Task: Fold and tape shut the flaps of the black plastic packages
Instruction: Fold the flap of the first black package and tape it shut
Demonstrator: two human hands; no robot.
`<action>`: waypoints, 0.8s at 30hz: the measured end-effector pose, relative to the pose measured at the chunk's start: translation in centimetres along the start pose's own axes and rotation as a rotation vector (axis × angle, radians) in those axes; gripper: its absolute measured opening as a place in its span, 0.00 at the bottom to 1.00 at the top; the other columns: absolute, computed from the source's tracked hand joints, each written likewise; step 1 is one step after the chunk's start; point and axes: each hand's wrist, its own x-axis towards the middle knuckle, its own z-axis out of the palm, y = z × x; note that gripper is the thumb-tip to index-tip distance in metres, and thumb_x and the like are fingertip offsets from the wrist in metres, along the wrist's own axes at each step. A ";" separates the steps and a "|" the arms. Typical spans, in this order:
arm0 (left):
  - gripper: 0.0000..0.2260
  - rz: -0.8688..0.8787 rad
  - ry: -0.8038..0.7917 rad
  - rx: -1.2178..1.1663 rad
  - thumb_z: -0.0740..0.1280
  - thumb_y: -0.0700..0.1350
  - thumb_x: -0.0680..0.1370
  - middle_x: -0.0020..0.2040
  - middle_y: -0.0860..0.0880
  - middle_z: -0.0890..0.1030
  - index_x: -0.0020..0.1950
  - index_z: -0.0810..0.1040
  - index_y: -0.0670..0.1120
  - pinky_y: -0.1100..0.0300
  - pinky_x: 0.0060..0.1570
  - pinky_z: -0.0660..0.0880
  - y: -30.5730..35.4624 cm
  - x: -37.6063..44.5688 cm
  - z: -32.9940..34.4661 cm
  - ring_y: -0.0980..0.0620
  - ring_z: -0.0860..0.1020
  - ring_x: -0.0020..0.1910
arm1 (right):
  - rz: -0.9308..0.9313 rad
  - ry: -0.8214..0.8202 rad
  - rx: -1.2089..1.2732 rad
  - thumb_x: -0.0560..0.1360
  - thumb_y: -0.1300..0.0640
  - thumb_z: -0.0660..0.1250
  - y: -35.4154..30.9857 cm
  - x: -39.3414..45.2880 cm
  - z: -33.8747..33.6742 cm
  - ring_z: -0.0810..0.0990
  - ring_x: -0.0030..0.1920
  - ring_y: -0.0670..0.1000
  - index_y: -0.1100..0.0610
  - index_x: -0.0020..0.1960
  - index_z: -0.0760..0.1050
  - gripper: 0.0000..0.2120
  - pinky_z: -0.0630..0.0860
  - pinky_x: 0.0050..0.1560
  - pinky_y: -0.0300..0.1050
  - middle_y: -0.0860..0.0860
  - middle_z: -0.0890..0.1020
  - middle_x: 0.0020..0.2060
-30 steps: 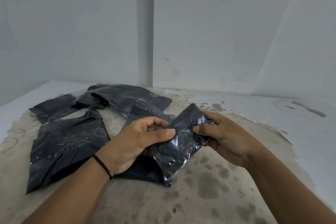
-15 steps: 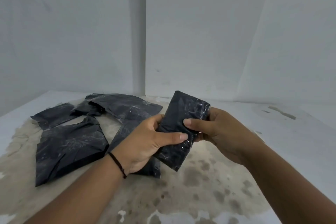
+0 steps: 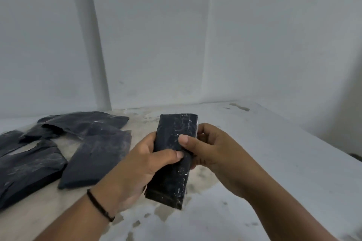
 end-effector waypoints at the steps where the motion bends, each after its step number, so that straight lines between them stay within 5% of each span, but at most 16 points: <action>1: 0.22 -0.009 0.000 -0.011 0.71 0.43 0.65 0.47 0.41 0.84 0.59 0.77 0.46 0.56 0.37 0.78 -0.3 0.2 1.1 0.47 0.83 0.43 | 0.007 0.018 0.021 0.72 0.53 0.71 0.1 -0.8 -0.7 0.79 0.38 0.53 0.62 0.52 0.76 0.15 0.76 0.40 0.44 0.59 0.82 0.40; 5: 0.23 -0.060 -0.002 -0.033 0.76 0.41 0.63 0.46 0.43 0.85 0.58 0.77 0.47 0.54 0.38 0.78 -1.9 1.5 5.6 0.46 0.84 0.42 | 0.068 0.157 0.021 0.75 0.54 0.68 1.0 -3.9 -4.1 0.79 0.39 0.55 0.65 0.50 0.78 0.13 0.79 0.46 0.53 0.65 0.82 0.44; 11: 0.23 -0.119 -0.018 -0.026 0.77 0.42 0.64 0.45 0.45 0.85 0.58 0.77 0.46 0.54 0.38 0.78 -3.5 4.8 12.0 0.46 0.83 0.40 | 0.164 0.475 -0.364 0.74 0.42 0.65 1.6 -8.7 -10.5 0.80 0.38 0.44 0.49 0.45 0.79 0.12 0.77 0.41 0.40 0.47 0.83 0.39; 14: 0.25 -0.162 -0.063 -0.017 0.78 0.41 0.62 0.45 0.44 0.85 0.58 0.76 0.45 0.53 0.36 0.78 -4.3 6.8 14.8 0.46 0.83 0.38 | 0.155 0.678 -0.577 0.76 0.45 0.64 2.2 -11.6 -14.4 0.77 0.34 0.41 0.47 0.42 0.77 0.08 0.71 0.32 0.30 0.44 0.81 0.36; 17: 0.18 -0.198 -0.118 -0.029 0.74 0.41 0.68 0.43 0.44 0.84 0.56 0.77 0.44 0.53 0.35 0.79 -5.3 8.5 17.3 0.47 0.82 0.36 | 0.186 0.840 -0.671 0.76 0.48 0.64 3.5 -14.9 -18.1 0.76 0.32 0.41 0.44 0.38 0.74 0.08 0.69 0.31 0.33 0.42 0.79 0.33; 24: 0.16 -0.264 -0.174 -0.056 0.72 0.41 0.71 0.39 0.46 0.83 0.57 0.76 0.43 0.51 0.35 0.81 -8.0 11.5 21.5 0.50 0.82 0.33 | 0.334 1.168 -0.522 0.78 0.54 0.63 6.5 -21.0 -23.1 0.73 0.29 0.45 0.52 0.43 0.77 0.07 0.65 0.28 0.35 0.46 0.77 0.31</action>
